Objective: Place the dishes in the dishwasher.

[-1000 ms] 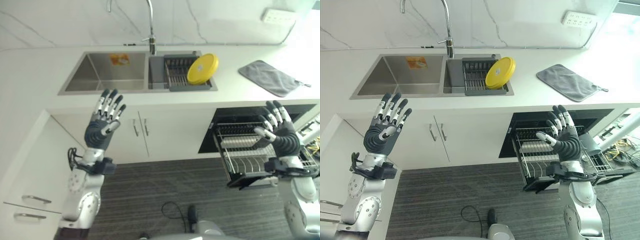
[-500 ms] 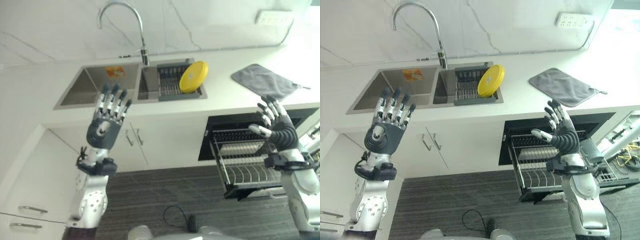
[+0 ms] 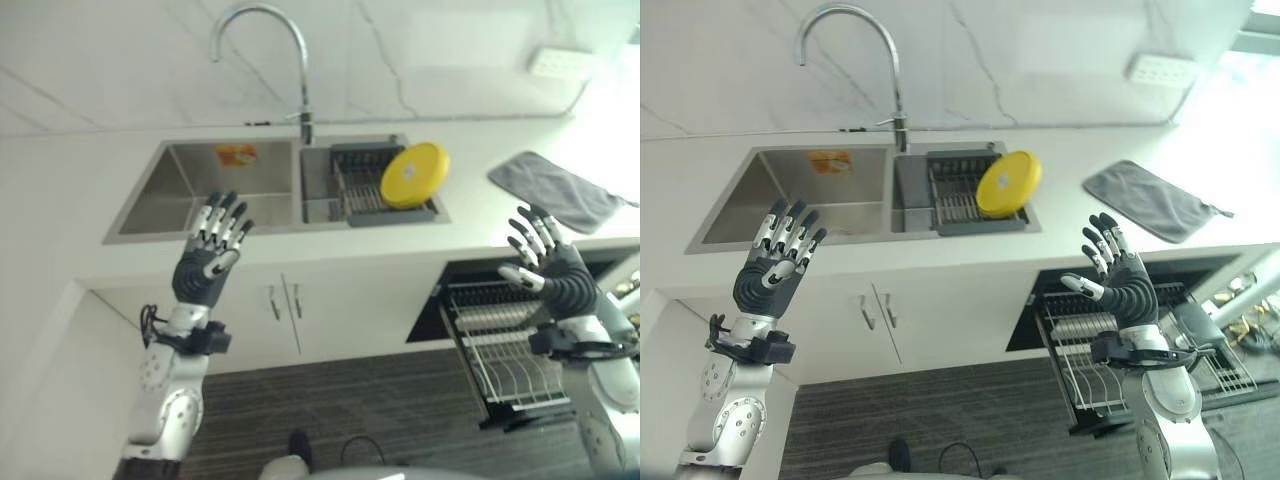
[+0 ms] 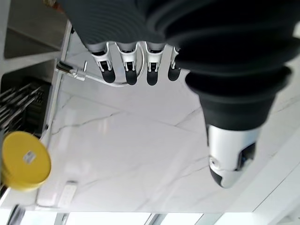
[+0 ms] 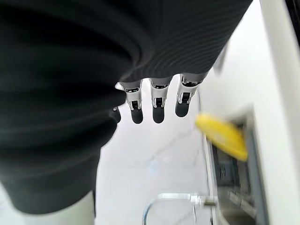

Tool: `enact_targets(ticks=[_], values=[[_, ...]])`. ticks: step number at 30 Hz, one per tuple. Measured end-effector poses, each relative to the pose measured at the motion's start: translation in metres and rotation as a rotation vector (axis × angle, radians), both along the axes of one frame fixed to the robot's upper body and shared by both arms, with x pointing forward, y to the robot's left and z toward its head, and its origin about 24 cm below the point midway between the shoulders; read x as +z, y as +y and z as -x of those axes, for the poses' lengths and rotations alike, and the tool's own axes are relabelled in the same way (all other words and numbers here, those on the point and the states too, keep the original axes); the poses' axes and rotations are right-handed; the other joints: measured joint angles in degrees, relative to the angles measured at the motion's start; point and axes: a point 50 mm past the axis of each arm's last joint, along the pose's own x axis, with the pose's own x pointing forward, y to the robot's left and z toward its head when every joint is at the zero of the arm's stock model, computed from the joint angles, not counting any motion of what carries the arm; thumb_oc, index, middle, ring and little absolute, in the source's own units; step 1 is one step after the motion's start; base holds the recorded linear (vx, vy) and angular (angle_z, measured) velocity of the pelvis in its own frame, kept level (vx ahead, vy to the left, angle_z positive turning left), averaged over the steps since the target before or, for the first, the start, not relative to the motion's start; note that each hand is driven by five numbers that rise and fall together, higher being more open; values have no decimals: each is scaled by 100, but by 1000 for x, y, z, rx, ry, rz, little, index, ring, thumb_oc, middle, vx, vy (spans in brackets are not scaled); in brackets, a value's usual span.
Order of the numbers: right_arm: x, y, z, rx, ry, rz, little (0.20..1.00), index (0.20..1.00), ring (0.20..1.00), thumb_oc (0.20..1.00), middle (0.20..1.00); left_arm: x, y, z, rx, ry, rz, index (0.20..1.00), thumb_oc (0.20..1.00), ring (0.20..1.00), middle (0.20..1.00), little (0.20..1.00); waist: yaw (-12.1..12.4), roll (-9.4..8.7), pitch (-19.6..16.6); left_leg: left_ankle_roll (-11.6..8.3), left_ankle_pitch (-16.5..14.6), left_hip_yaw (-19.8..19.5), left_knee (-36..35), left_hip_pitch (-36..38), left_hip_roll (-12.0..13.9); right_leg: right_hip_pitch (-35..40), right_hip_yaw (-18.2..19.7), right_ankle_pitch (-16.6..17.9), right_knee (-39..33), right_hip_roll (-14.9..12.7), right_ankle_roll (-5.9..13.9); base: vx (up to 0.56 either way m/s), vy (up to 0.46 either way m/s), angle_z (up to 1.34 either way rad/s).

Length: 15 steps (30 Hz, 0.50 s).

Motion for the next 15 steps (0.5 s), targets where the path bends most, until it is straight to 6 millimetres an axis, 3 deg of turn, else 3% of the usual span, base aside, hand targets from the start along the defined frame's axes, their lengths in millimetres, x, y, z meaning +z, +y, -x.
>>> enact_targets(ticks=[1,2,5,6,9,11,13,15], values=[[-1,0,0,1,9,-5,1000,1000,1000,1000,1000,0,0,0,-2,7,-8,1000,1000,1000,1000,1000,47,-61,-37,87,-6,-20,-66,61,-46,-12,10,66,101,-43,91,134,135,20],[-2,0,0,0,15,-8,1000,1000,1000,1000,1000,0,1,-1,-3,14,-13,1000,1000,1000,1000,1000,90,10,6,115,25,-35,-122,143,-70,-19,15,75,202,-57,110,102,106,18],[-5,2,-5,23,48,-7,1000,1000,1000,1000,1000,1,0,0,-1,13,-23,1000,1000,1000,1000,1000,146,-31,-25,257,48,-53,-268,268,-130,-8,9,128,277,-98,243,92,118,7],[-6,2,-5,28,65,6,1000,1000,1000,1000,1000,1,1,0,3,17,-40,1000,1000,1000,1000,1000,170,-27,-23,273,28,-26,-289,271,-141,-7,1,179,241,-95,346,116,187,-2],[-10,-3,-6,22,133,89,1000,1000,1000,1000,1000,3,3,-1,53,24,-194,1000,1000,1000,1000,1000,183,50,15,279,11,-27,-350,350,-116,-11,8,187,335,-55,367,72,171,-3],[-11,-4,-6,17,148,97,1000,1000,1000,1000,1000,3,4,-1,67,24,-208,1000,1000,1000,1000,1000,175,94,30,267,-48,-25,-352,418,-113,-24,11,156,491,-51,409,45,166,-3],[-12,-4,-9,17,151,93,1000,1000,1000,1000,1000,2,2,-1,68,24,-197,1000,1000,1000,1000,1000,158,139,41,272,-145,-26,-355,423,-104,-221,30,132,834,-52,439,21,160,-11],[-11,-3,-11,17,145,112,1000,1000,1000,1000,1000,1,-1,-2,66,22,-170,1000,1000,1000,1000,1000,112,258,78,338,-172,-22,-355,417,-32,-653,39,121,1623,-40,455,28,163,-9]])
